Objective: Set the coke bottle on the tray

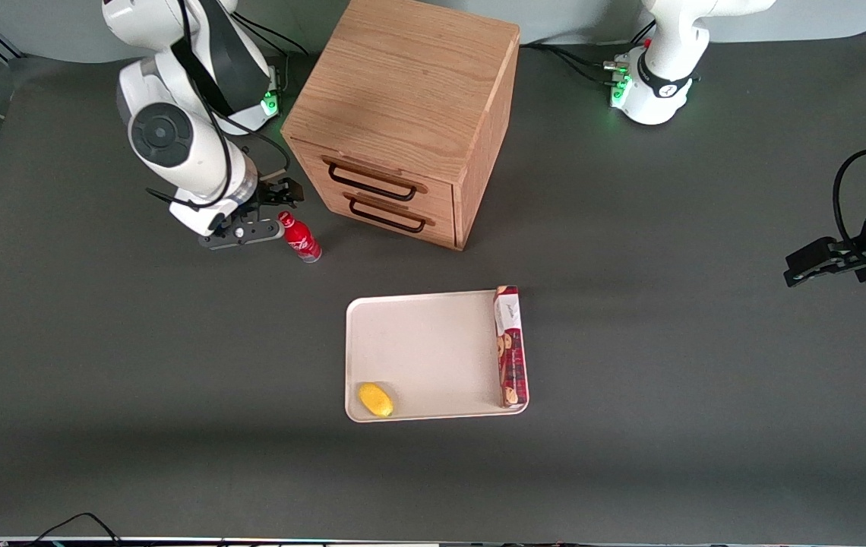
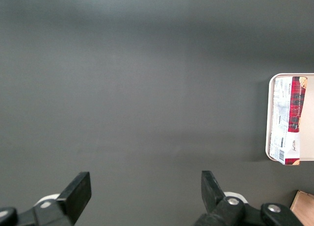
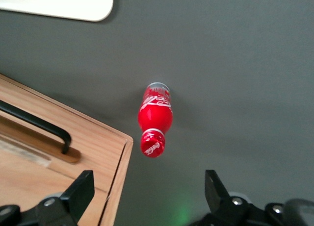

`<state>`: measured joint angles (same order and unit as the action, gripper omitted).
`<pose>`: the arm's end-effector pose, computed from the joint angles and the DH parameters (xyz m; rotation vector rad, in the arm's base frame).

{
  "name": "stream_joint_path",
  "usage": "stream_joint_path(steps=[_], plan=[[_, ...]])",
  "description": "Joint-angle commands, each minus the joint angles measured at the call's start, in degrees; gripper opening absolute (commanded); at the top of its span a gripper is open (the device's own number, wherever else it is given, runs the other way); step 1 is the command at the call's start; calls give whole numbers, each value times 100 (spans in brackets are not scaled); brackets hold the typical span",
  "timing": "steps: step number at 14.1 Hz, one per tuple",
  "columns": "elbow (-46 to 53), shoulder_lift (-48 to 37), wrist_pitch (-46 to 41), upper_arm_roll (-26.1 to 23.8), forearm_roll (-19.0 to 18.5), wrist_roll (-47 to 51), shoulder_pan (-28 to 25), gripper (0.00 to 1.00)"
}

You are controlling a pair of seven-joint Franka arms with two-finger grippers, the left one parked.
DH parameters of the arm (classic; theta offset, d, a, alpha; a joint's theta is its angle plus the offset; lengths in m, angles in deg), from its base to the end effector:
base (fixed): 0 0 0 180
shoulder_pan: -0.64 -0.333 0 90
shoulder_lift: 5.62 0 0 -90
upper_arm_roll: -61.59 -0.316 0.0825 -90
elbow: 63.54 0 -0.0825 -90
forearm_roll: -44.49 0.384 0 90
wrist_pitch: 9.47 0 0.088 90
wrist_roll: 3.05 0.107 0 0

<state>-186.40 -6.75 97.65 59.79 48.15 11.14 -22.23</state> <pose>0.4564 0.2150 0.3932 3.0757 0.2407 -0.4027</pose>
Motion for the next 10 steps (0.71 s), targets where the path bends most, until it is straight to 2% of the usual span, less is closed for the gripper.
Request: stream_joint_path(steps=[1, 7, 10], plan=[[-545, -291, 361, 14, 73, -215, -15, 100], [-2055, -852, 1976, -267, 38, -223, -16, 100], [-2348, -986, 2251, -382, 38, -372, 2, 100]])
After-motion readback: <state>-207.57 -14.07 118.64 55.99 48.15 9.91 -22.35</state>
